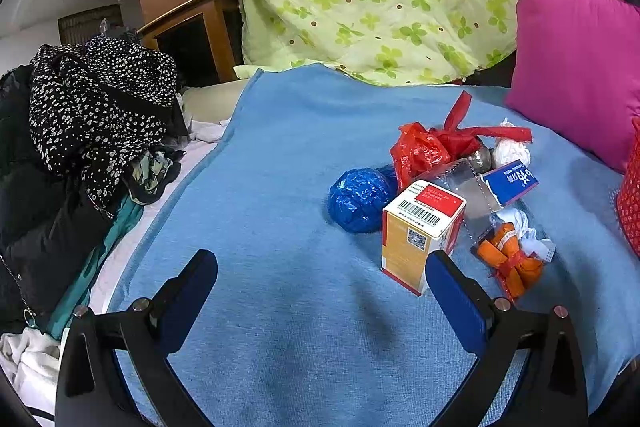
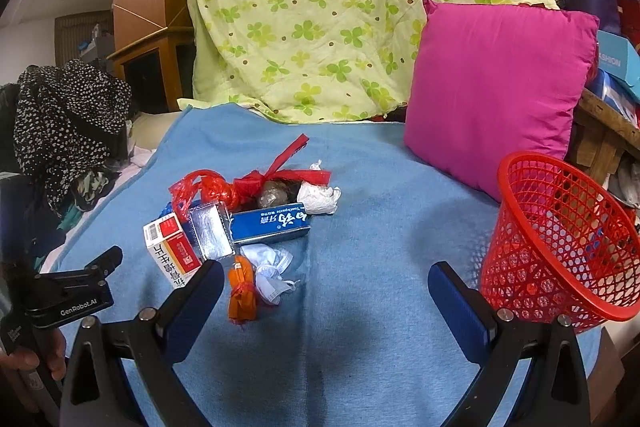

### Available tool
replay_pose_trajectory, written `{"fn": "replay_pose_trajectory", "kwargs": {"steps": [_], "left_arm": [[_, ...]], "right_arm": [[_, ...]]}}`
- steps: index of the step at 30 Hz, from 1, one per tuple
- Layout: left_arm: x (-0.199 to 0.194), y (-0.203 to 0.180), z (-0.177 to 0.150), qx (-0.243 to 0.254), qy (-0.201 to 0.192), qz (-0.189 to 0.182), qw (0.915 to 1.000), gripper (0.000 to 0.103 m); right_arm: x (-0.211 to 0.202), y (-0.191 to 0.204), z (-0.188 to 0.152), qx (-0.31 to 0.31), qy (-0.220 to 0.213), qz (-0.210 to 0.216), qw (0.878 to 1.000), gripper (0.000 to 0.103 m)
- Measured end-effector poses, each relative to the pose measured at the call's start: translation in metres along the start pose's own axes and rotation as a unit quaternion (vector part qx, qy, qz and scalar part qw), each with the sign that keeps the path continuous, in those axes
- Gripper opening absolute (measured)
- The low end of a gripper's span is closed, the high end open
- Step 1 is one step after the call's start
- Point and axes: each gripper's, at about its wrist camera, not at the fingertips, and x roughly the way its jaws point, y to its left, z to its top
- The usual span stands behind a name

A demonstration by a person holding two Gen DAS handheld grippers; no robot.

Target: Collect trash

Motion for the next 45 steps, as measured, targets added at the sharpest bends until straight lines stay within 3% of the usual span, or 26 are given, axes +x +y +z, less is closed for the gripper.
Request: {"fn": "replay_pose_trajectory", "kwargs": {"steps": [19, 23, 26, 30, 34, 37, 45], "left_arm": [[0.006, 0.004, 0.002, -0.009, 0.011, -0.021, 0.9997, 0.103], [0.012, 0.007, 0.002, -0.012, 0.021, -0.025, 0.9994, 0.103], [0.018, 0.009, 0.002, -0.018, 0.032, -0.031, 0.9989, 0.103], [0.025, 0.013, 0.002, -0.027, 0.046, -0.047, 0.9974, 0.103], [0.032, 0.013, 0.005, -0.032, 0.049, -0.062, 0.9964, 0.103], [0.036, 0.009, 0.010, -0.032, 0.044, -0.082, 0.9952, 0.103], [0.053, -0.010, 0.024, -0.012, 0.053, -0.148, 0.9876, 0.103]], "right_arm": [[0.012, 0.004, 0.000, 0.003, 0.000, 0.002, 1.000, 0.103], [0.024, 0.000, 0.009, 0.019, 0.015, 0.015, 1.000, 0.103], [0.043, -0.007, 0.018, 0.042, 0.053, 0.047, 0.997, 0.103], [0.085, -0.023, 0.028, 0.121, 0.110, 0.096, 0.982, 0.103], [0.122, -0.034, 0.037, 0.217, 0.133, 0.162, 0.954, 0.103], [0.147, -0.036, 0.045, 0.268, 0.152, 0.176, 0.935, 0.102], [0.203, -0.036, 0.039, 0.354, 0.212, 0.161, 0.896, 0.087]]}}
